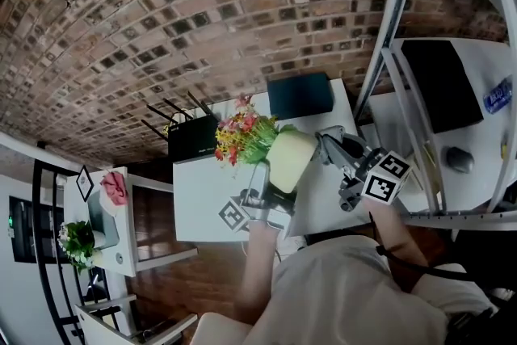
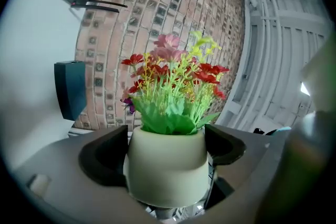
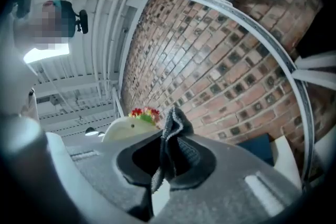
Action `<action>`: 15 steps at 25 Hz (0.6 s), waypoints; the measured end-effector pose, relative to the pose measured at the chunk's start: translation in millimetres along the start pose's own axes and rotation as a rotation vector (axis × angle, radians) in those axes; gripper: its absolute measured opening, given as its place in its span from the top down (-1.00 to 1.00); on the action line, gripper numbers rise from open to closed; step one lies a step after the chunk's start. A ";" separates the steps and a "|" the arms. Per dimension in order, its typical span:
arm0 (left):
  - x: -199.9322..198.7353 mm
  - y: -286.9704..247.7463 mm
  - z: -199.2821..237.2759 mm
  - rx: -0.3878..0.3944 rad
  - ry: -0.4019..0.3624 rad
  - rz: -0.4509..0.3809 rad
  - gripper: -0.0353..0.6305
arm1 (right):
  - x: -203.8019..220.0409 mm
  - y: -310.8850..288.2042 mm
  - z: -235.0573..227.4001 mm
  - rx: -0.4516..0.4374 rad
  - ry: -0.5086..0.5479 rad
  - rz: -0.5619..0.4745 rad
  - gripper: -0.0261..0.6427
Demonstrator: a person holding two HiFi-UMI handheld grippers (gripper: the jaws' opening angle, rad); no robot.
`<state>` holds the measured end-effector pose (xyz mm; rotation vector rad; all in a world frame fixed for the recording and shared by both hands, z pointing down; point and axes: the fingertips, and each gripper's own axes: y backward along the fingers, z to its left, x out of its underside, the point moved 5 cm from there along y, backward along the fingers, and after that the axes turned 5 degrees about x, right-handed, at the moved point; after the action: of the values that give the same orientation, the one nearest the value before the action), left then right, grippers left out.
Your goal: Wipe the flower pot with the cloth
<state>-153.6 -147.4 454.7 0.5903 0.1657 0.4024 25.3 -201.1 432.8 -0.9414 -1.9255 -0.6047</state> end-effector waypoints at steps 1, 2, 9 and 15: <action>-1.9 0.0 0.7 0.000 0.006 -0.011 -0.56 | 10.9 -0.4 -0.1 -0.007 -0.007 0.033 0.92; -4.4 -0.2 0.9 0.001 0.010 -0.025 -0.56 | 20.8 -0.9 3.2 -0.022 -0.005 0.065 0.92; -12.6 -6.2 8.6 -0.024 -0.005 -0.059 -0.56 | 52.3 -5.8 78.4 -0.276 0.133 0.198 0.92; -11.8 -6.2 9.7 -0.010 0.013 -0.086 -0.56 | 5.1 -1.3 97.1 -0.283 0.248 0.103 0.92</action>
<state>-159.8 -162.0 459.6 0.5684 0.2005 0.3240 -26.0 -130.8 389.5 -1.0793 -1.5870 -0.9052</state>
